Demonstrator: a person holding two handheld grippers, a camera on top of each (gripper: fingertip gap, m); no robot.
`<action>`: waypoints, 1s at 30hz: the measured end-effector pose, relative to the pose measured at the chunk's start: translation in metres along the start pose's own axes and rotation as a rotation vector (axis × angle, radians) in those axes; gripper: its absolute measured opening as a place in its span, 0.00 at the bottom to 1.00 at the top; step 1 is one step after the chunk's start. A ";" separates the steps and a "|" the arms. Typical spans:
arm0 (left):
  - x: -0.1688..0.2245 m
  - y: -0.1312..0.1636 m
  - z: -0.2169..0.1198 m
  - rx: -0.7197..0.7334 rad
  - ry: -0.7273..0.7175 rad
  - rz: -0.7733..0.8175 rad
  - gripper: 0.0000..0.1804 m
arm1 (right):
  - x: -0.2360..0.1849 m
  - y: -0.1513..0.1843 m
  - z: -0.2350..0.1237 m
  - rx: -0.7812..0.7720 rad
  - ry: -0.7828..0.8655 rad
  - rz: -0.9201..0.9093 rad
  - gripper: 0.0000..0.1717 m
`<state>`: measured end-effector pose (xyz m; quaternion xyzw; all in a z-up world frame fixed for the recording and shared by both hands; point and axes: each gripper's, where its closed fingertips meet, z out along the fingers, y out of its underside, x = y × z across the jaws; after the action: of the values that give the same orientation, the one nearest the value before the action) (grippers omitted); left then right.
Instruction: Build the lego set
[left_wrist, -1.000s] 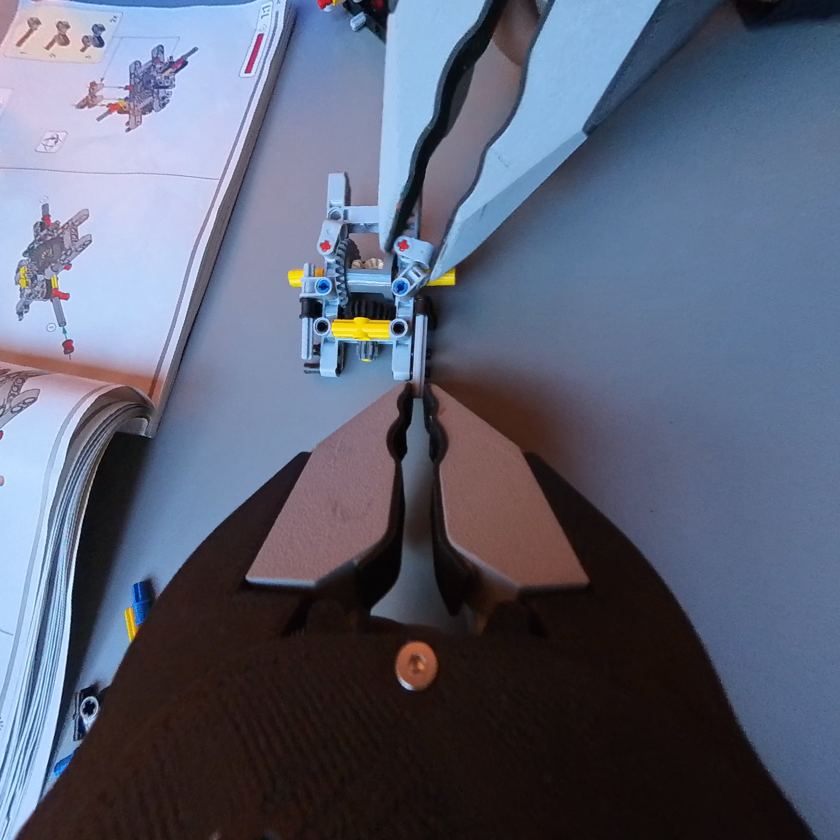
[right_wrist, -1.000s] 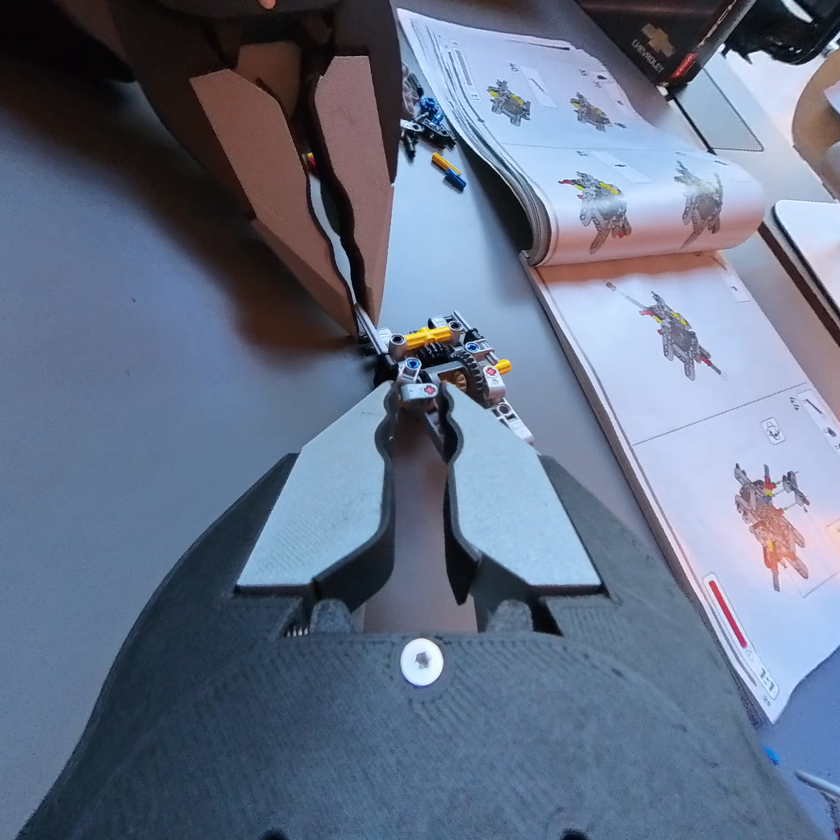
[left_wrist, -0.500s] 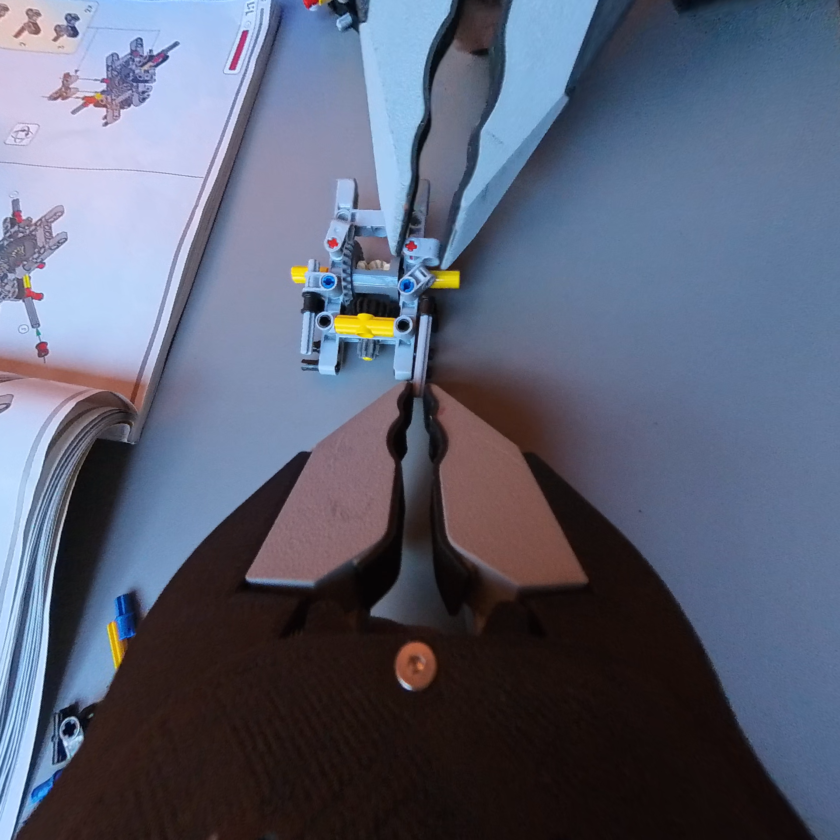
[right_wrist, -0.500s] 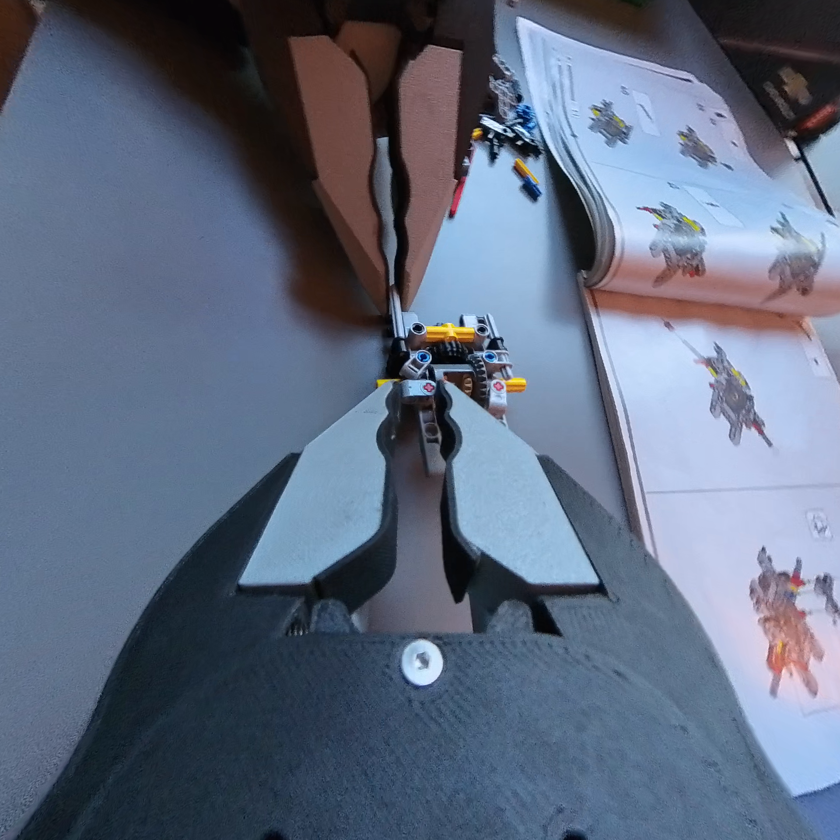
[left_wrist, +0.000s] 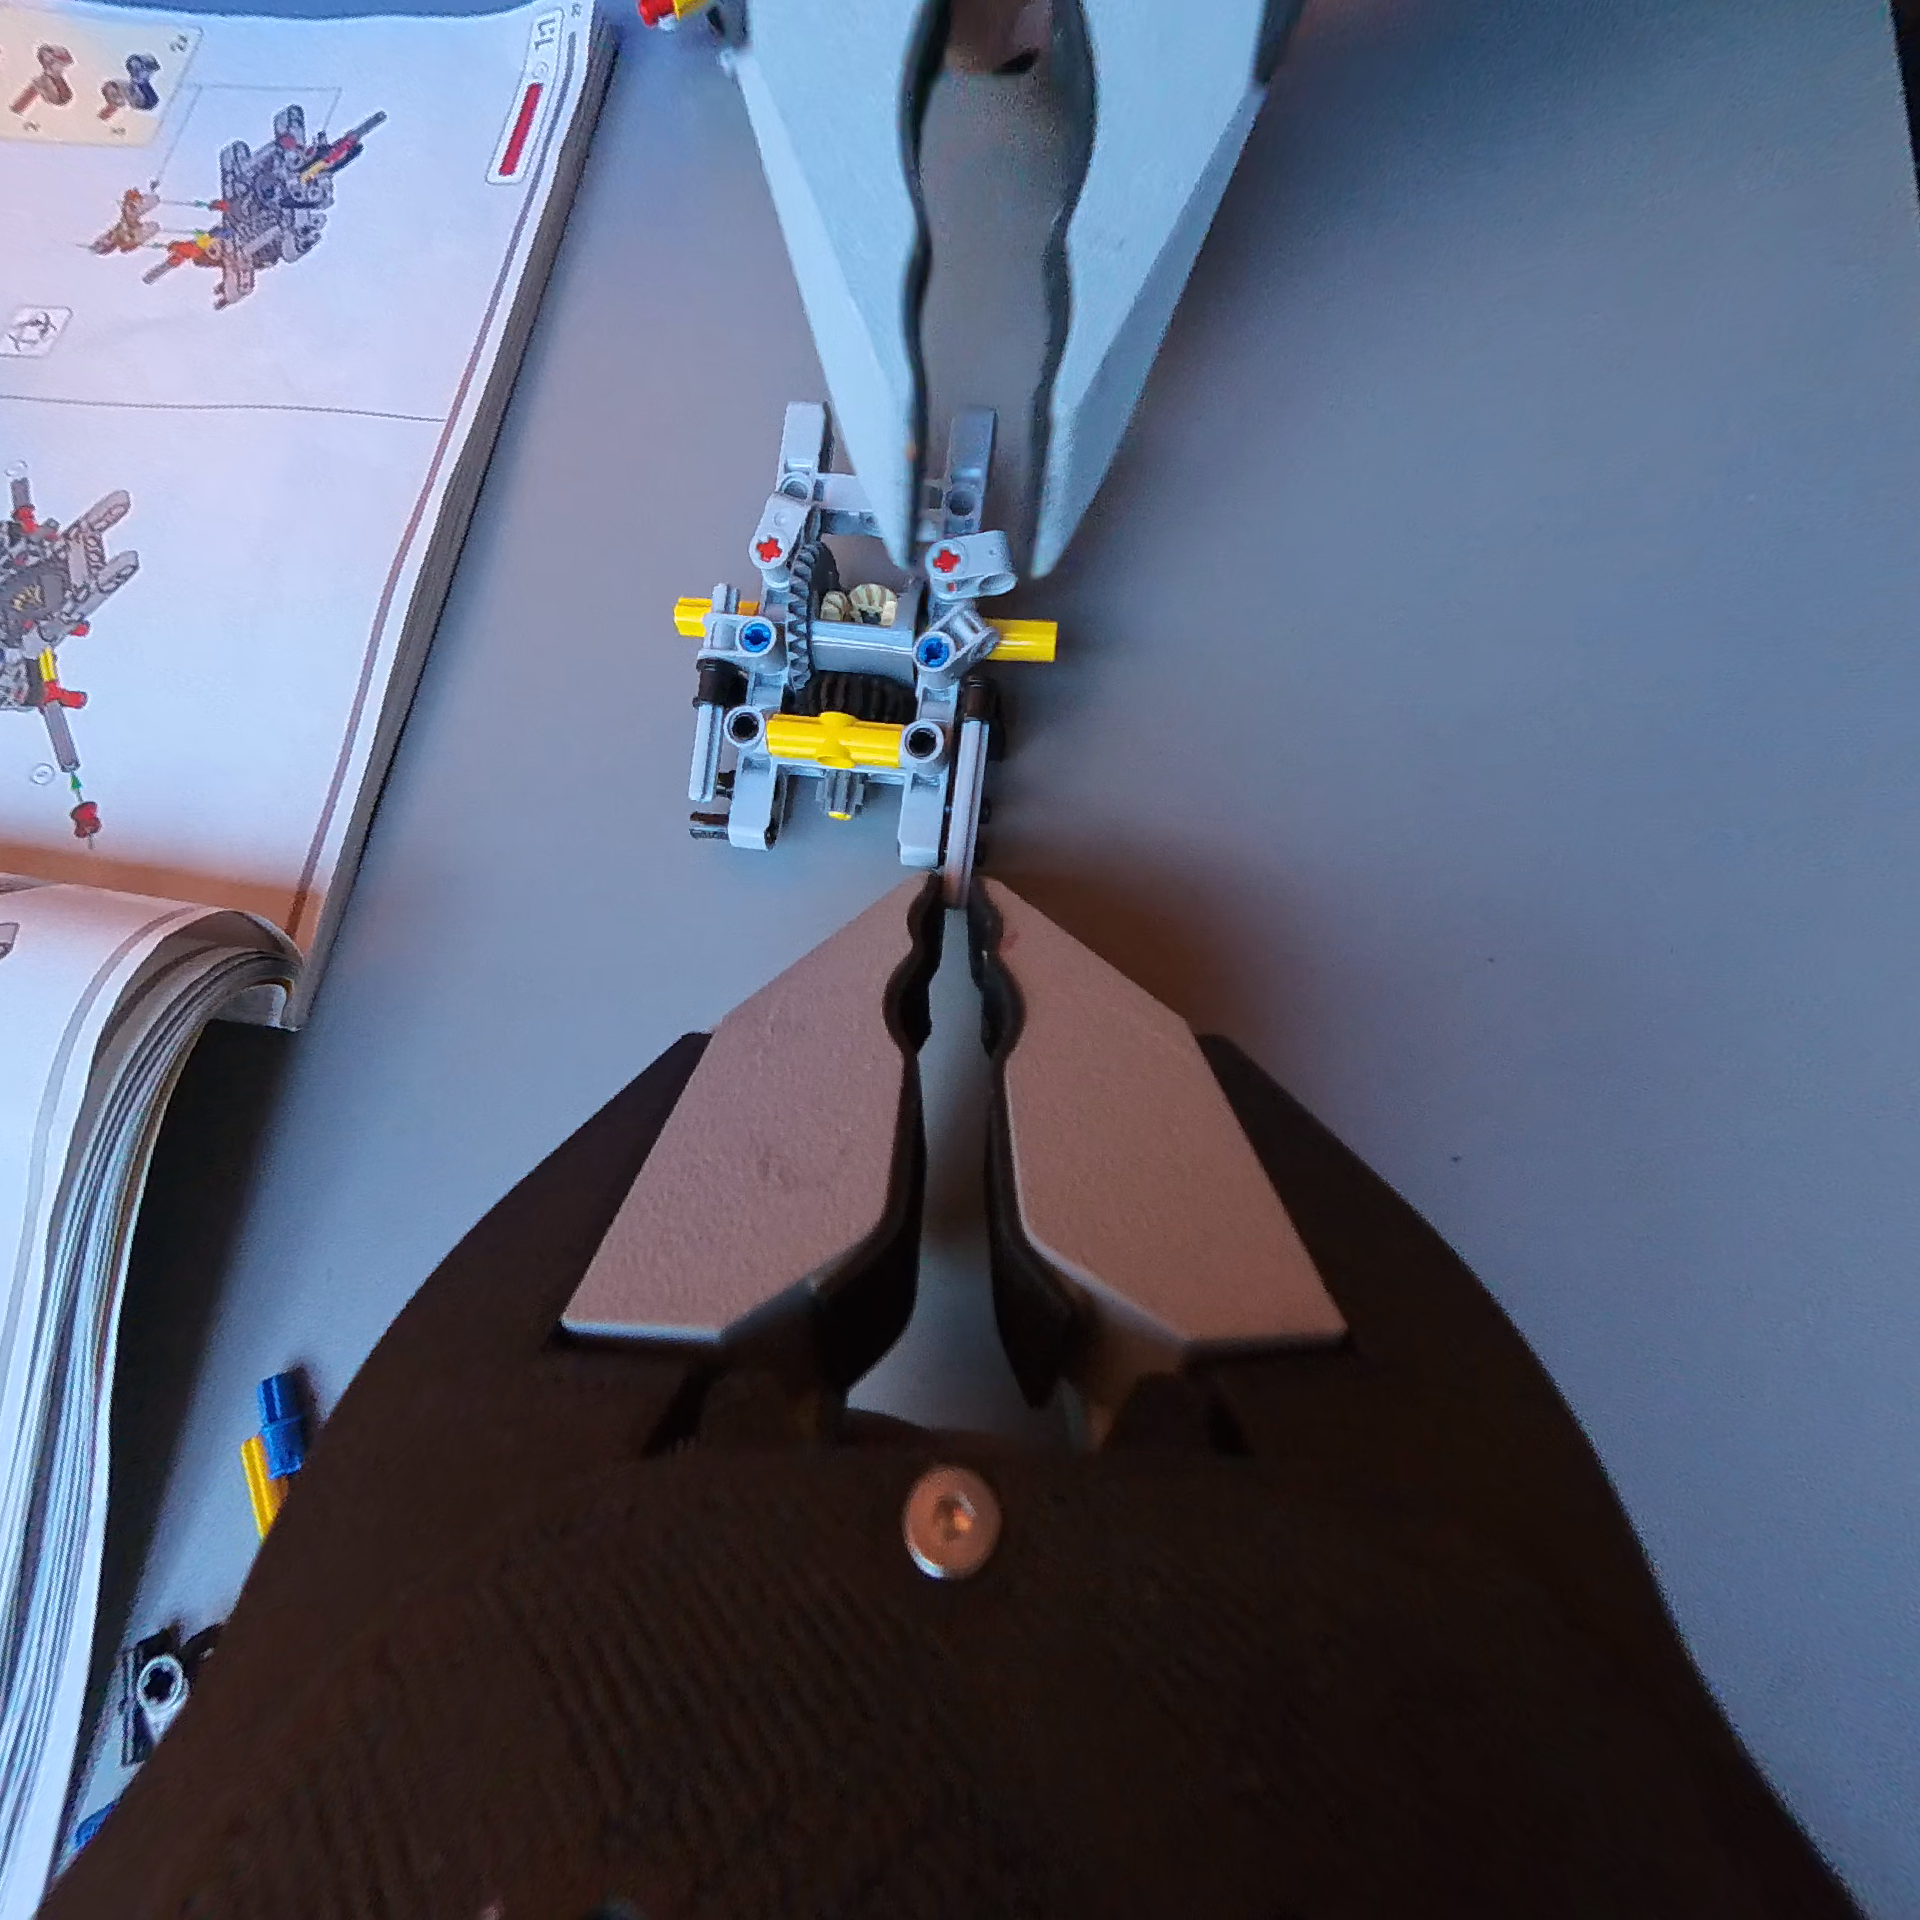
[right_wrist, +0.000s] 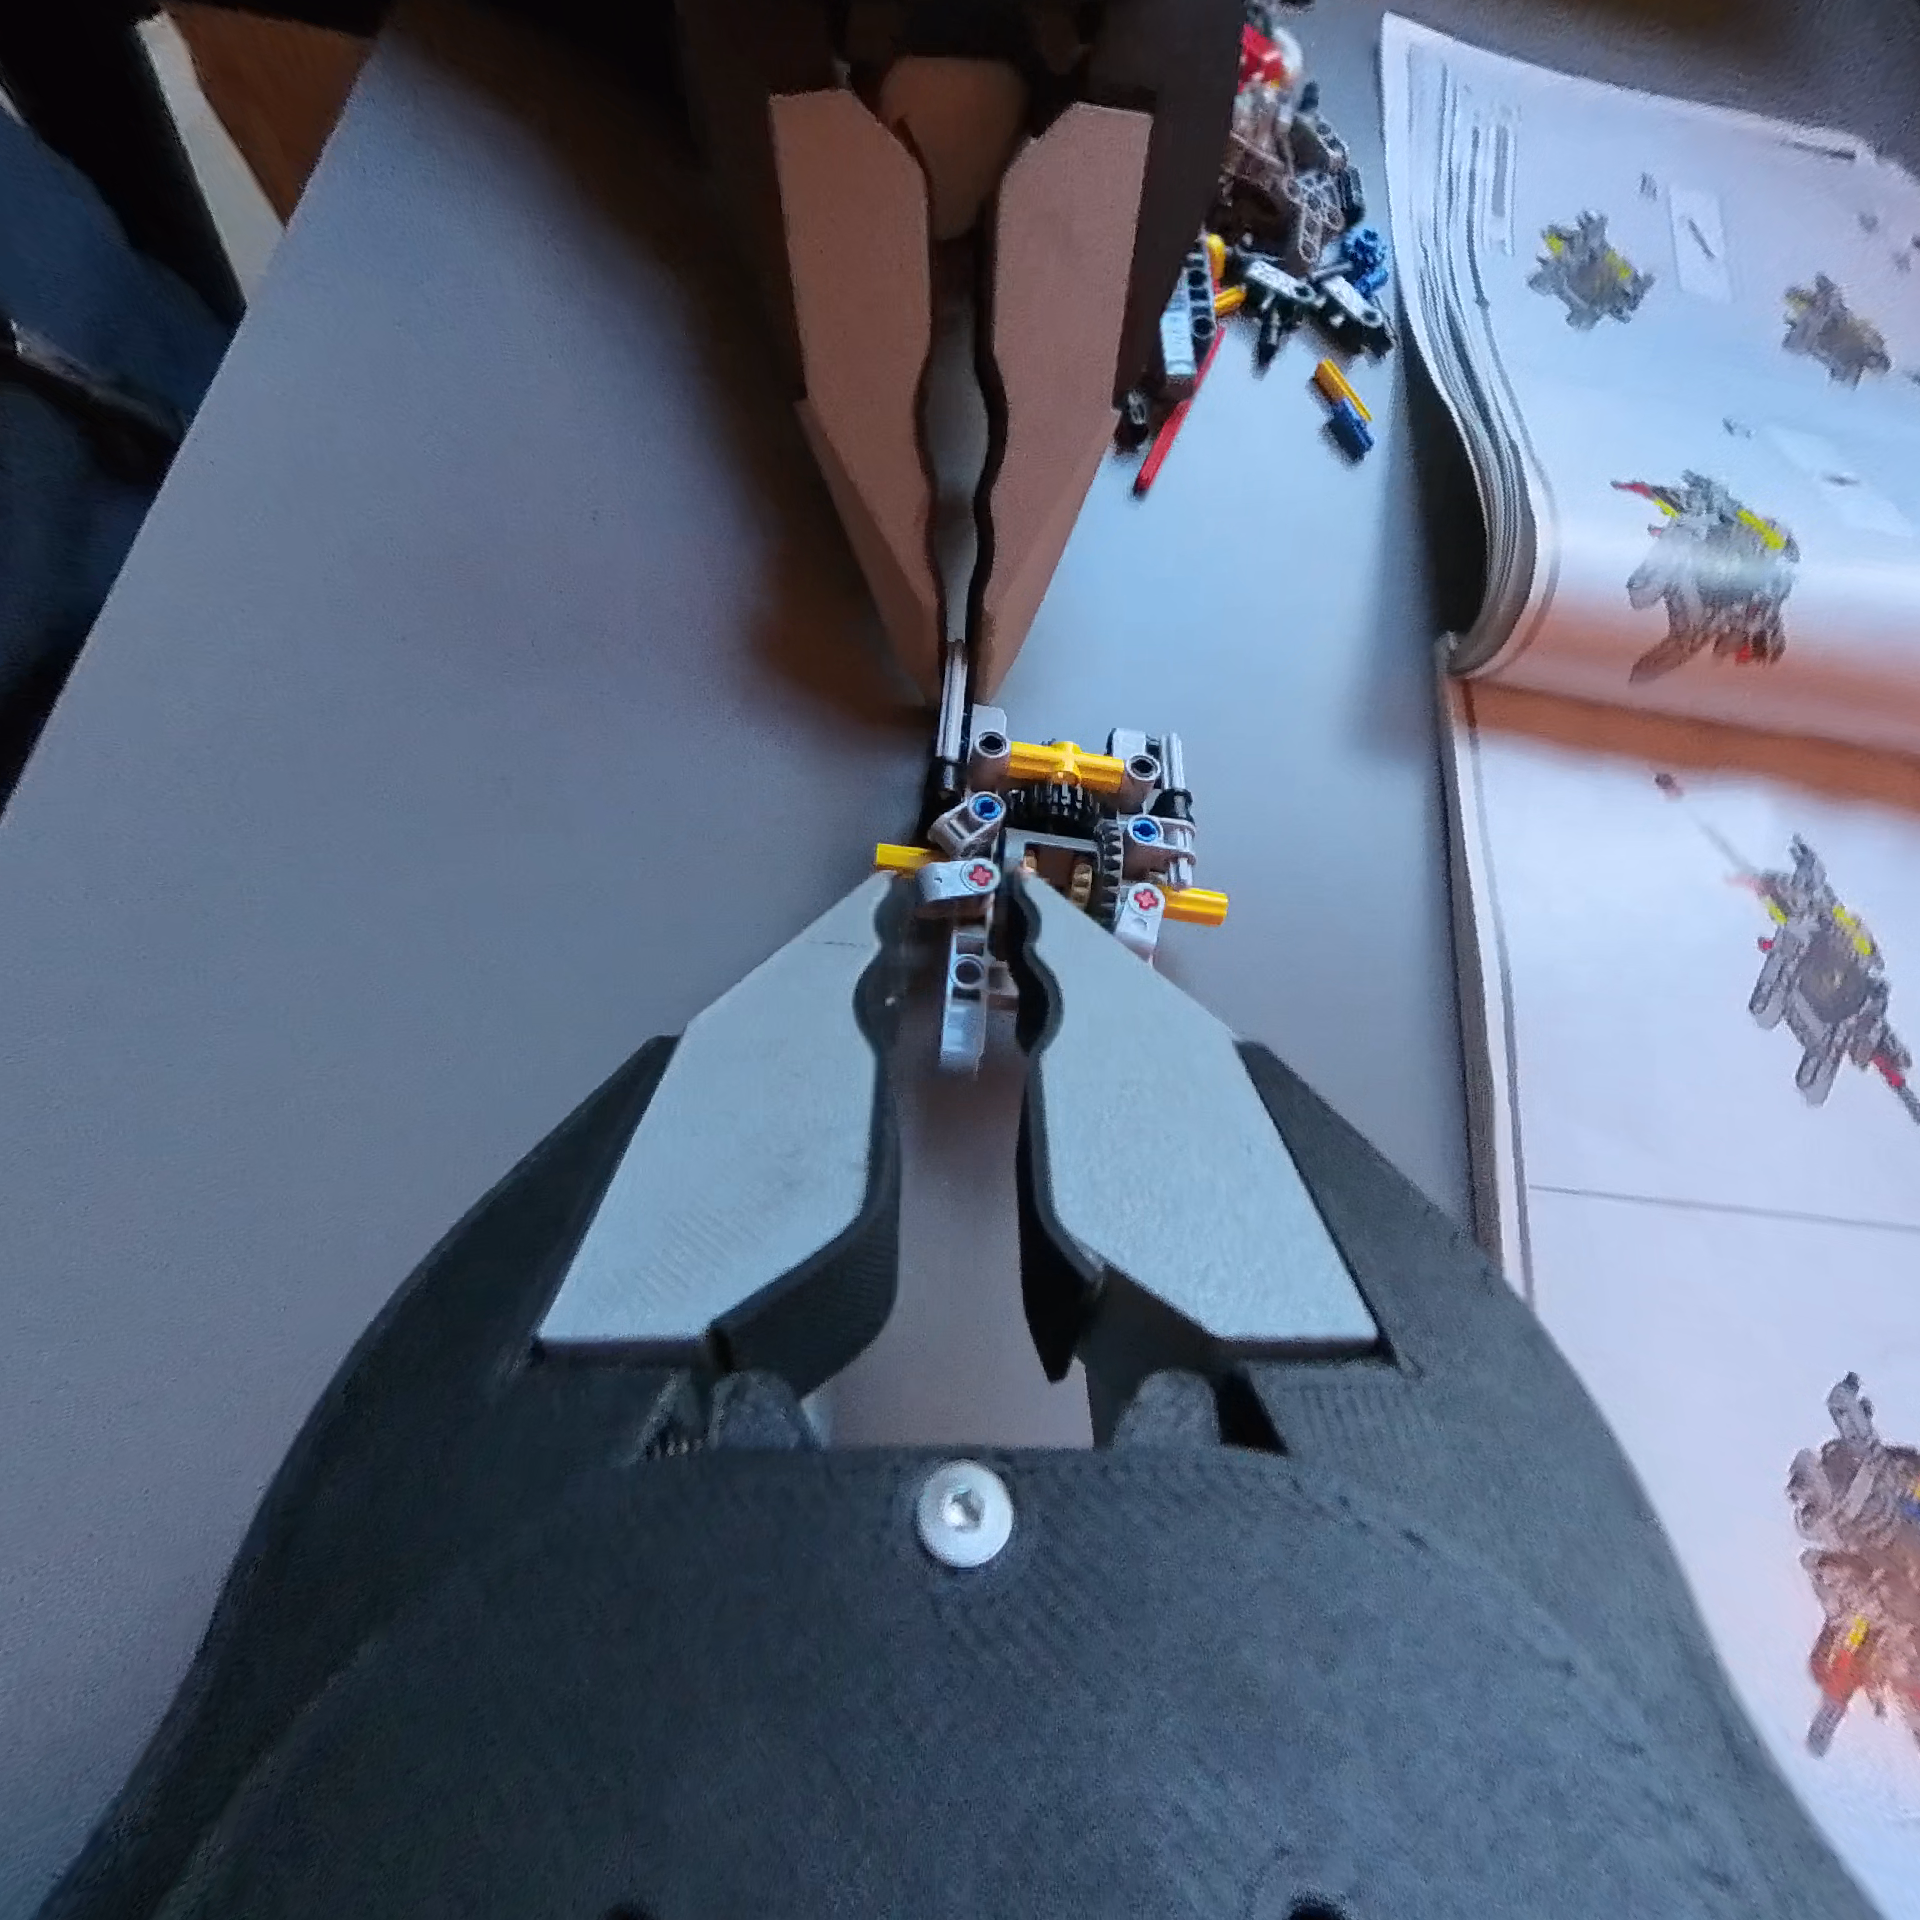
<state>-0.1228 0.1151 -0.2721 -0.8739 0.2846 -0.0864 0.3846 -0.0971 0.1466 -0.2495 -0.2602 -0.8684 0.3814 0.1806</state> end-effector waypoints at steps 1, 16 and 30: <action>0.000 0.000 0.000 0.000 -0.002 0.002 0.01 | 0.000 -0.001 -0.002 -0.002 0.008 0.014 0.11; 0.002 -0.001 0.001 0.000 -0.011 0.025 0.01 | 0.000 -0.004 0.013 -0.269 -0.065 -0.187 0.08; -0.001 -0.001 0.000 -0.003 -0.033 0.020 0.01 | 0.003 -0.003 0.013 -0.353 -0.053 -0.096 0.07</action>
<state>-0.1231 0.1162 -0.2720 -0.8728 0.2870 -0.0680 0.3889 -0.1073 0.1387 -0.2553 -0.2360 -0.9377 0.2209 0.1273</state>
